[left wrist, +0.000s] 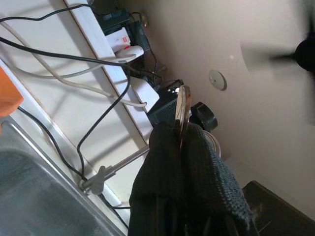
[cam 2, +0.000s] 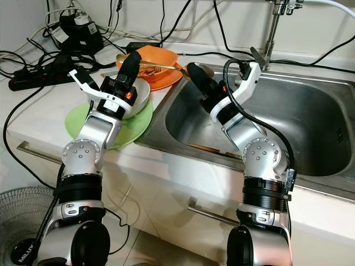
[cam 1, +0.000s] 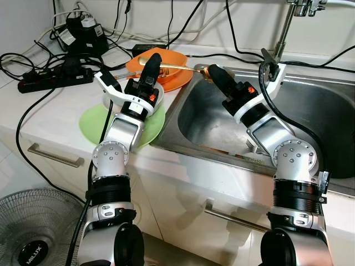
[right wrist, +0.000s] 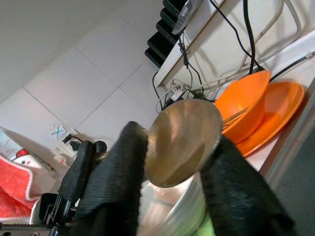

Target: Kitchen organization

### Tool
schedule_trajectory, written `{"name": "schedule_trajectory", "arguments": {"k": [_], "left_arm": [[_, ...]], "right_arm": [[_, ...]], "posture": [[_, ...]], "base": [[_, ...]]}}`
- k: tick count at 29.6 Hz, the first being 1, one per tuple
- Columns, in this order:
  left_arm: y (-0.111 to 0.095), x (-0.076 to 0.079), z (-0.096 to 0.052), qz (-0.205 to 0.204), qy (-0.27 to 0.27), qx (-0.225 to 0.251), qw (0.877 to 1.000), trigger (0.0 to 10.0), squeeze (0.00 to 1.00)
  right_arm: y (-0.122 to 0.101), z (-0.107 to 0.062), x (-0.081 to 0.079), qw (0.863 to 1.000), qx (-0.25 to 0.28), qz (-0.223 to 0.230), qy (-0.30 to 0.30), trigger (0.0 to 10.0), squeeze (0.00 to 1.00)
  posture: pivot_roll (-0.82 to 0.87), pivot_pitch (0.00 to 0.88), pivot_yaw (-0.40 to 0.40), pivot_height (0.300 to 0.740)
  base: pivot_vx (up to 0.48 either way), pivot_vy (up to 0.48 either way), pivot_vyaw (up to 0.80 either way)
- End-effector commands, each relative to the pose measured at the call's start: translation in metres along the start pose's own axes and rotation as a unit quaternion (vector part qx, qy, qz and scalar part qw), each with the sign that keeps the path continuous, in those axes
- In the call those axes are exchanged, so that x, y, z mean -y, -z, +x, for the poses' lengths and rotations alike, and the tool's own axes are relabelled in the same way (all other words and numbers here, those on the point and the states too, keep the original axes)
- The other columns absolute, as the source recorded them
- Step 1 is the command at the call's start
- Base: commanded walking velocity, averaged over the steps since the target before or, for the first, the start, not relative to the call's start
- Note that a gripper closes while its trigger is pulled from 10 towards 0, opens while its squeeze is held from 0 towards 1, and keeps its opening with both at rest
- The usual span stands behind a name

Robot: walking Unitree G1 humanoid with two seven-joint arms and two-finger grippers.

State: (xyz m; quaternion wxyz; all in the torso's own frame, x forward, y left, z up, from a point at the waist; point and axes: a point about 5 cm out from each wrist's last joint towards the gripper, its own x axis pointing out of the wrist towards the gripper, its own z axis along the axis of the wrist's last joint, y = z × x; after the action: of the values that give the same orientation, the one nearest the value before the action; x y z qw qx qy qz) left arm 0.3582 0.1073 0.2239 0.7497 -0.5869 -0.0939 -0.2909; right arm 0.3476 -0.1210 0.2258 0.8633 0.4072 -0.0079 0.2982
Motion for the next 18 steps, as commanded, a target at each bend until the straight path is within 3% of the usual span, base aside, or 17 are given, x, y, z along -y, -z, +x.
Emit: {"name": "schedule_trajectory", "arguments": {"k": [1,18], "left_arm": [[0.0138,0.0036,-0.0004,-0.028,0.007,0.001,1.0,0.0,0.0],[0.0179,0.008,-0.0009,-0.034,0.02,-0.015,0.999,0.0,0.0]], "right_arm": [[-0.0036,0.0061,-0.0081,1.0,0.007,0.003,-0.013,0.0,0.0],[-0.0034,0.007,-0.0086,1.0,0.004,0.014,-0.014,0.0,0.0]], "posture": [[-0.11,0.0,0.126,0.74],[-0.11,0.0,0.125,0.74]], "base": [[0.0,0.0,0.0],[0.0,0.0,0.0]]}}
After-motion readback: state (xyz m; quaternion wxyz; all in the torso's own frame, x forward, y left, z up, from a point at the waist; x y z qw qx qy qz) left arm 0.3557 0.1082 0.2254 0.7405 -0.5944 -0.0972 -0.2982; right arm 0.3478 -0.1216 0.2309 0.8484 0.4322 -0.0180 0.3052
